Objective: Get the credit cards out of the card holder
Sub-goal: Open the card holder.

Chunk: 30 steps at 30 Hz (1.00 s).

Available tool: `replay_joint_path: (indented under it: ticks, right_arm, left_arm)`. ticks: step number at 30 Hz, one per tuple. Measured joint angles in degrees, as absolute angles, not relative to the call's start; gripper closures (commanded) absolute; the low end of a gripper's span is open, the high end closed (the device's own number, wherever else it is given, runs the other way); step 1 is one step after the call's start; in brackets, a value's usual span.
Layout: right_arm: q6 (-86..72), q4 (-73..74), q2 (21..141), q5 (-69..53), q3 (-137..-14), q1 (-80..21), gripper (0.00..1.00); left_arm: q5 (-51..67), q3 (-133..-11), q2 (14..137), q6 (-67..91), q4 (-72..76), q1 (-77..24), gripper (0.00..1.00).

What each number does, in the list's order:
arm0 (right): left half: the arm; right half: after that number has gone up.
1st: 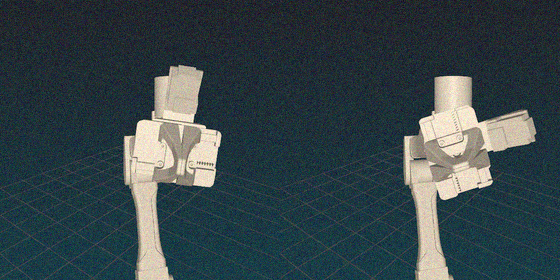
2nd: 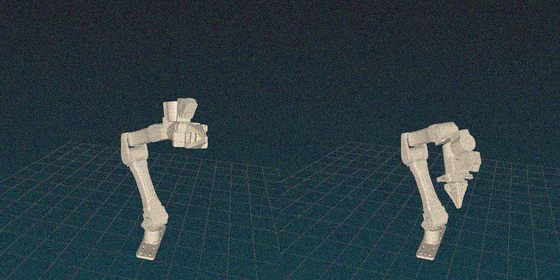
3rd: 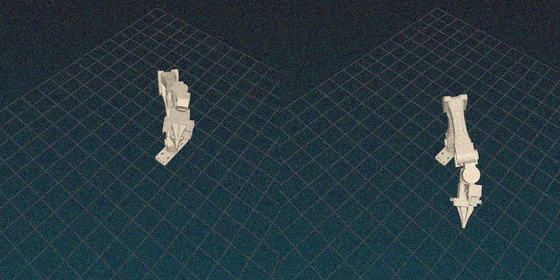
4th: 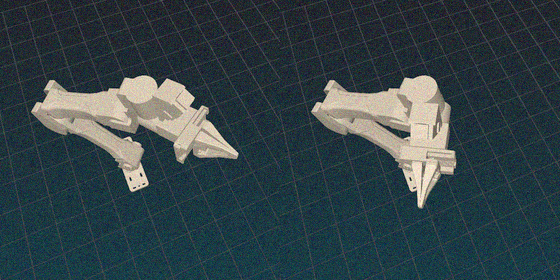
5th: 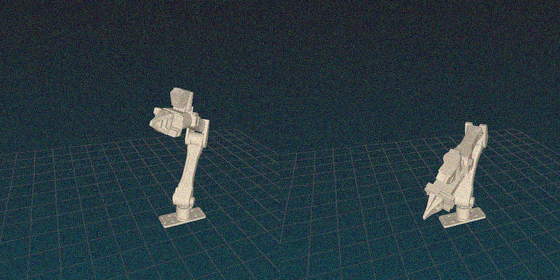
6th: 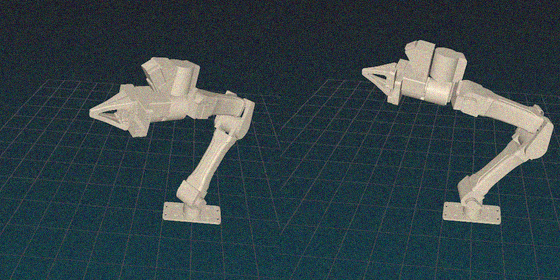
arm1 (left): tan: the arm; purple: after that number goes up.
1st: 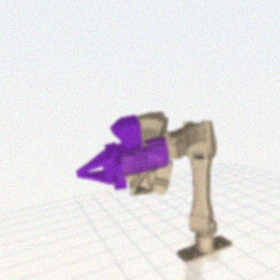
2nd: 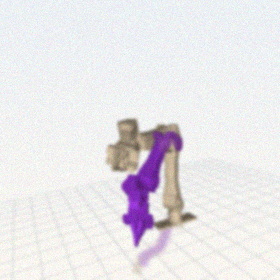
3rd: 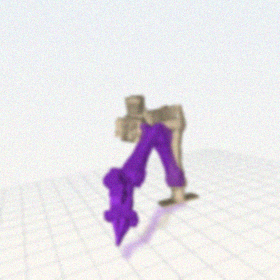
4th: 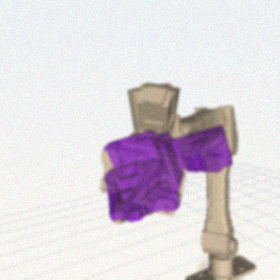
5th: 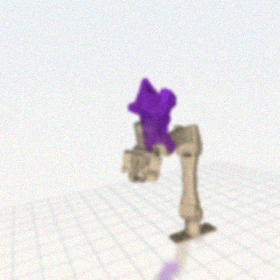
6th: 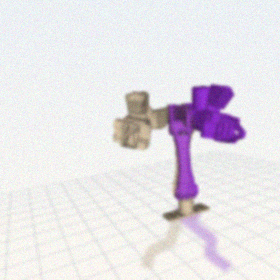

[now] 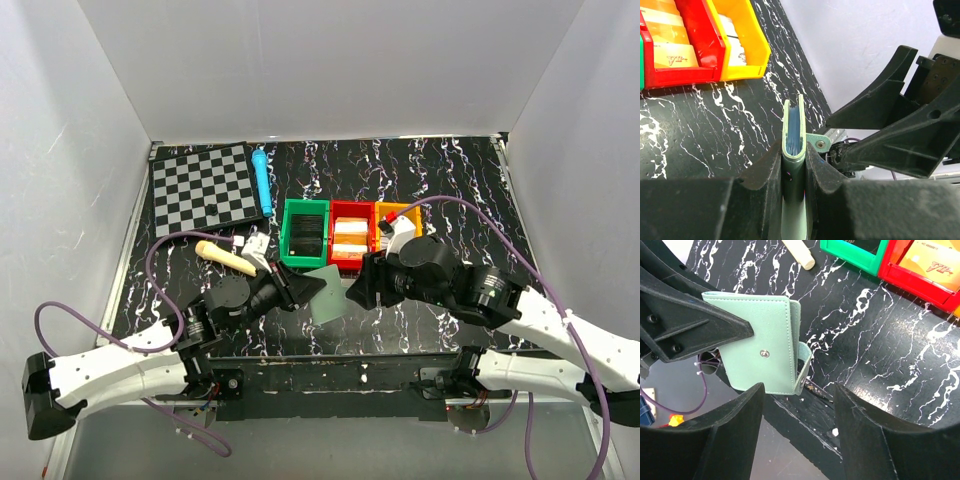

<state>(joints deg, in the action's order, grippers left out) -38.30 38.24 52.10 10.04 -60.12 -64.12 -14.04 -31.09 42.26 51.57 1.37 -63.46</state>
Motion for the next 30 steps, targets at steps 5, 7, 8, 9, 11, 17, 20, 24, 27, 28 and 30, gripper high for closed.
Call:
replay_joint_path:
  ticks: [5, 7, 8, 9, 11, 17, 20, 24, 27, 28, 30]
  right_arm:
    - [-38.39, 36.84, 51.40, 9.61, -58.57, -63.57, 0.41]
    - [-38.39, 36.51, 51.29, 9.10, -57.36, -63.18, 0.42]
    - [-38.41, 36.45, 51.29, 8.78, -56.80, -62.92, 0.43]
    - [-38.41, 36.34, 51.29, 8.64, -56.38, -62.72, 0.43]
    - [-38.46, 36.32, 51.31, 8.34, -55.79, -62.26, 0.46]
    - [-38.76, 35.92, 50.35, 7.84, -54.59, -60.77, 0.47]
    - [-38.76, 35.53, 48.64, 6.55, -53.43, -59.92, 0.43]
    - [-38.76, 32.40, 45.21, 2.90, -51.09, -59.35, 0.38]
    - [-38.79, 29.82, 42.26, -0.25, -49.65, -59.20, 0.37]
    - [-38.81, 29.04, 41.50, -1.23, -49.60, -59.13, 0.37]
    - [-38.81, 27.46, 40.64, -3.11, -49.60, -58.98, 0.37]
  left_arm:
    - [-13.32, -28.62, 39.00, 51.55, 3.16, -63.46, 1.00]
    - [-12.75, -28.10, 38.30, 51.53, 4.05, -63.46, 1.00]
    - [-12.45, -27.75, 38.00, 51.48, 4.82, -63.46, 1.00]
    - [-12.12, -27.55, 37.78, 51.42, 5.26, -63.46, 1.00]
    - [-11.29, -27.46, 37.69, 51.35, 6.07, -63.46, 1.00]
    - [-8.01, -26.70, 37.06, 50.72, 9.76, -63.46, 1.00]
    - [-5.98, -25.04, 35.81, 50.41, 12.56, -63.46, 1.00]
    - [-2.22, -22.46, 35.31, 50.28, 17.12, -63.26, 1.00]
    - [1.17, -20.34, 35.35, 50.59, 21.82, -62.72, 1.00]
    - [2.13, -19.55, 35.35, 50.92, 23.46, -62.57, 1.00]
    - [3.70, -18.26, 35.38, 51.57, 26.48, -62.00, 1.00]
